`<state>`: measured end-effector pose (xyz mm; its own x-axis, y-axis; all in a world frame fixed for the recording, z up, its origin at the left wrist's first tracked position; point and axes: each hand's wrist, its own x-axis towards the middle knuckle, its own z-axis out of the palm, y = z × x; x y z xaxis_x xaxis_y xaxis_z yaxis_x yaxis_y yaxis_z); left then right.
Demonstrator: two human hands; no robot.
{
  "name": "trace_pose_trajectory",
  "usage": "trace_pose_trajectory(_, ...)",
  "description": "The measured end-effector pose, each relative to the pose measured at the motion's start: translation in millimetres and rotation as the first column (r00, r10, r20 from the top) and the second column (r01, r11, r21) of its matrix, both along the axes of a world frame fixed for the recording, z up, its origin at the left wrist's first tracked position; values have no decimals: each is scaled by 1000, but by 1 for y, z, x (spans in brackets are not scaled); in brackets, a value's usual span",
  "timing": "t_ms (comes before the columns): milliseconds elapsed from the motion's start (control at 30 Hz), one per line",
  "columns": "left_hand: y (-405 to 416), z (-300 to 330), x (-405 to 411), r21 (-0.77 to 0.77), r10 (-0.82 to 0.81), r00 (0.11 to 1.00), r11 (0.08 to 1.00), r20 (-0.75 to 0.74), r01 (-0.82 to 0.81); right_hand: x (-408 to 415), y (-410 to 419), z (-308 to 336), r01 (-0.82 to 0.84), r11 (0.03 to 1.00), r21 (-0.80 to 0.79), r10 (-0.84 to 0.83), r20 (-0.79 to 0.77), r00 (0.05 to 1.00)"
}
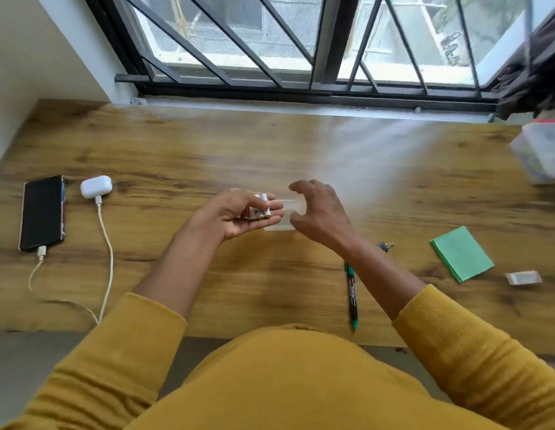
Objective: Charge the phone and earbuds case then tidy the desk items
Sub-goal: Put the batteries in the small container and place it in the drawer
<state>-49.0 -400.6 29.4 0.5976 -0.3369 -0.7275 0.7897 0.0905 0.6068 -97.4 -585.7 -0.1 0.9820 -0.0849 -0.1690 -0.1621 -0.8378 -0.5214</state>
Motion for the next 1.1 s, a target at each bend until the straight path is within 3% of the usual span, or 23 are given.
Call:
trace_pose_trajectory(167,-22,-8,10,134,-167,985,978,29,162,2,-10,-7,-88,995,-35,86,-67,994)
trace_pose_trajectory(500,-33,-18,19,246,-229,972,946,58,209,-1,-23,-4,-228,973,44,230,-55,972)
trace_pose_trajectory(767,-34,-14,20,325,-273,959,916,73,236,-10,-13,-6,-71,986,152,56,96,994)
trace_pose_trajectory(900,-37,-13,22,372,-306,950,890,63,262,-10,-9,0,-36,975,219,45,-38,998)
trace_pose_trajectory(1100,-43,-9,23,408,-276,959,884,65,227,-4,-6,3,23,974,223,1,-107,994)
